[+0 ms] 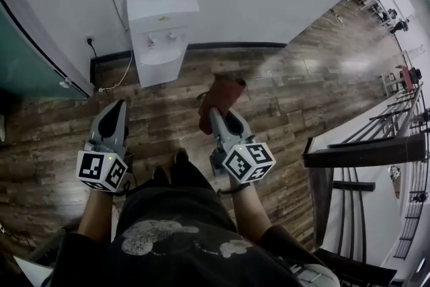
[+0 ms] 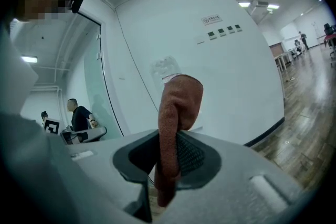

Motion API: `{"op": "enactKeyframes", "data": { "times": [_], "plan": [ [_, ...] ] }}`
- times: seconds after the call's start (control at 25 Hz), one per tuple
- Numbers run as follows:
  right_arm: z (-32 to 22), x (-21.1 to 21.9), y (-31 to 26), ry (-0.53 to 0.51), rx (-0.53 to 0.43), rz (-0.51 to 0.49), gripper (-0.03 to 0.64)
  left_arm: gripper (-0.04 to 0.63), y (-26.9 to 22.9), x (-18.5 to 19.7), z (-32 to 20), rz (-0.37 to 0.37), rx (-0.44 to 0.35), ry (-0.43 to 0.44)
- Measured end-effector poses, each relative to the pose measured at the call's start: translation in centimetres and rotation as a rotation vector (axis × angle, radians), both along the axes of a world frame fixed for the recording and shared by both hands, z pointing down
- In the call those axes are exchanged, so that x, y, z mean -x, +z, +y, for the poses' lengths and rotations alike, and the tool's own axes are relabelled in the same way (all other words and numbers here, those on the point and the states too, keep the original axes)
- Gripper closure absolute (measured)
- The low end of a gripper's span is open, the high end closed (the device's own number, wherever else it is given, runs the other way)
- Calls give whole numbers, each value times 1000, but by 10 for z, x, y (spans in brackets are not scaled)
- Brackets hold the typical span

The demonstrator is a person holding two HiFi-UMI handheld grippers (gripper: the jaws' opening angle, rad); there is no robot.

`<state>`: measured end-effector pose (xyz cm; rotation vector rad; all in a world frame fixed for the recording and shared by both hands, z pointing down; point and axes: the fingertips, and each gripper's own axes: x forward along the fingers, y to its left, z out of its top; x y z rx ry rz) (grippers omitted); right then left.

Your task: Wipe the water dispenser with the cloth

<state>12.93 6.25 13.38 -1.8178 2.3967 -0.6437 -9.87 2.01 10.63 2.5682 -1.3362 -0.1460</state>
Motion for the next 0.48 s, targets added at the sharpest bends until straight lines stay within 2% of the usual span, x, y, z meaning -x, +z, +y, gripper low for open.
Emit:
{"op": "enactKeyframes", "data": {
  "times": [0.2,0.48],
  "plan": [
    [-45,-11,5,15,-14,-31,555,577,7,-8,-28,-38,-3,-7],
    [-136,-25,20,3,-5,-52,555,577,14,-12,-81,-58,13,-58]
  ]
}}
